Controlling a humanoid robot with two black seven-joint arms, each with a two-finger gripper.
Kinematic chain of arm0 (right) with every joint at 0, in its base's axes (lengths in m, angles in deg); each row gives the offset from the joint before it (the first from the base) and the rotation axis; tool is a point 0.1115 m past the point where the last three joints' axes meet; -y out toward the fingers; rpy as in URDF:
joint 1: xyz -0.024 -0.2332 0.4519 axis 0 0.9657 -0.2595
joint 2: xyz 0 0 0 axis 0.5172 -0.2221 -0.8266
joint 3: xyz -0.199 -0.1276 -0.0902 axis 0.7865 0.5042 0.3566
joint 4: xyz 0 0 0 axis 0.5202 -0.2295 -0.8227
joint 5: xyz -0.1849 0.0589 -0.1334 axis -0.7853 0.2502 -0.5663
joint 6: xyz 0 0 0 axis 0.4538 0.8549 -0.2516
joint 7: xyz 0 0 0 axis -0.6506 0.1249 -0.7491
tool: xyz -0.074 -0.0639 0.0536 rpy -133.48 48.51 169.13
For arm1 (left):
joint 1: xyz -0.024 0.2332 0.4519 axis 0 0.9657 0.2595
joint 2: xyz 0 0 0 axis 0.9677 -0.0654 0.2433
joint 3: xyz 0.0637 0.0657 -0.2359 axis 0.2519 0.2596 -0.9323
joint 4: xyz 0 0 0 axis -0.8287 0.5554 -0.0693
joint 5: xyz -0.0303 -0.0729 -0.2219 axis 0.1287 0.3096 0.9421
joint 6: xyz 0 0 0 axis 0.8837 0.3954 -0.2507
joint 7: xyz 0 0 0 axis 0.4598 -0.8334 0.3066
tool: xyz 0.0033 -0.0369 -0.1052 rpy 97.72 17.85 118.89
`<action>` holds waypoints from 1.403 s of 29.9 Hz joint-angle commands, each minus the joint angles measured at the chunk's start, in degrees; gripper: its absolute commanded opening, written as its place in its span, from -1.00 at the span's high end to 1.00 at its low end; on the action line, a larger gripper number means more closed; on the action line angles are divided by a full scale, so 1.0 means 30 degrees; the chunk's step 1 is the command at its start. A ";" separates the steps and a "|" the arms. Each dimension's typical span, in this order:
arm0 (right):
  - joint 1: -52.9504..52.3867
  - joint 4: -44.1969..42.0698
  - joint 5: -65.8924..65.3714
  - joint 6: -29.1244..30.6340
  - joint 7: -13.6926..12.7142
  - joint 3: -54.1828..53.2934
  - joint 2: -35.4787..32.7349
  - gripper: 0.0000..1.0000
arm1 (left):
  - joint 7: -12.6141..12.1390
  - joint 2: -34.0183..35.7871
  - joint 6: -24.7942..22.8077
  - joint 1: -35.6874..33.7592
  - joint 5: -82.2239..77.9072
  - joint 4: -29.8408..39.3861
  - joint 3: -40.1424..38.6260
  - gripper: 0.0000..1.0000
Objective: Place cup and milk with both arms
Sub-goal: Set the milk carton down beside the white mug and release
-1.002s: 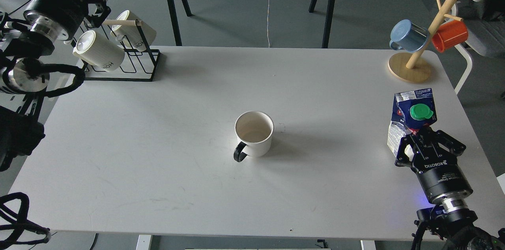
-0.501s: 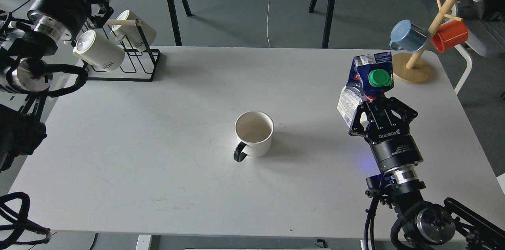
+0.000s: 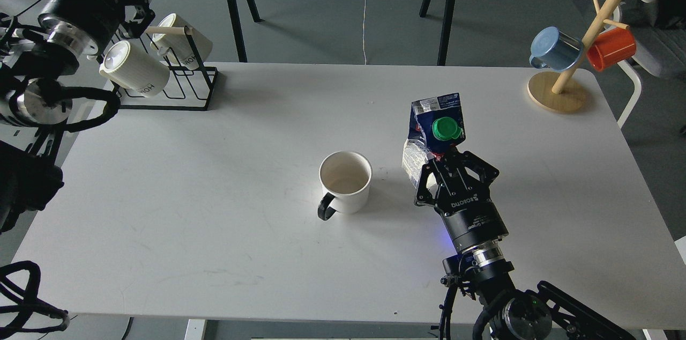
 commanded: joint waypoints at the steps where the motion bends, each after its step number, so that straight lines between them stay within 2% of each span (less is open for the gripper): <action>1: -0.0451 -0.1018 -0.0401 0.0003 -0.0006 0.0661 0.0833 0.67 | -0.0002 -0.0026 -0.0002 0.0059 -0.0030 0.0001 0.0001 -0.99; 8: -0.0714 -0.2191 -0.0460 0.0003 -0.0064 0.1306 0.1538 0.57 | 0.0028 0.0003 -0.0002 0.0030 -0.0030 0.0001 0.0001 -0.99; 9: -0.0715 -0.2250 -0.0460 0.0003 -0.0122 0.1365 0.1567 0.40 | 0.0028 0.0003 -0.0002 0.0030 -0.0030 0.0001 0.0001 -0.99; 10: -0.0715 -0.2250 -0.0460 0.0003 -0.0123 0.1423 0.1567 0.06 | 0.0028 0.0003 -0.0002 0.0030 -0.0030 0.0001 0.0001 -0.99; 11: -0.0715 -0.2250 -0.0460 0.0003 -0.0152 0.1424 0.1567 -0.54 | 0.0028 0.0003 -0.0002 0.0030 -0.0030 0.0001 0.0001 -0.99; 12: -0.0715 -0.2192 -0.0431 0.0003 -0.0181 0.1424 0.1509 -1.00 | 0.0028 0.0003 -0.0002 0.0030 -0.0001 0.0001 0.0001 -0.99; 22: -0.0481 -0.1402 -0.0490 0.0003 -0.0386 0.1424 0.1275 -1.00 | 0.0028 0.0003 -0.0002 0.0030 -0.0001 0.0001 0.0001 -0.99; 36: 0.0661 0.1849 -0.0519 0.0003 -0.0328 0.1219 -0.2327 -0.99 | 0.0028 0.0032 -0.0002 0.0030 -0.0001 0.0001 0.0001 -0.99; 42: 0.0662 0.1647 -0.0694 0.0003 -0.0357 0.1248 -0.2505 -0.99 | 0.0028 -0.0026 -0.0002 0.0030 -0.0030 0.0001 0.0001 -0.99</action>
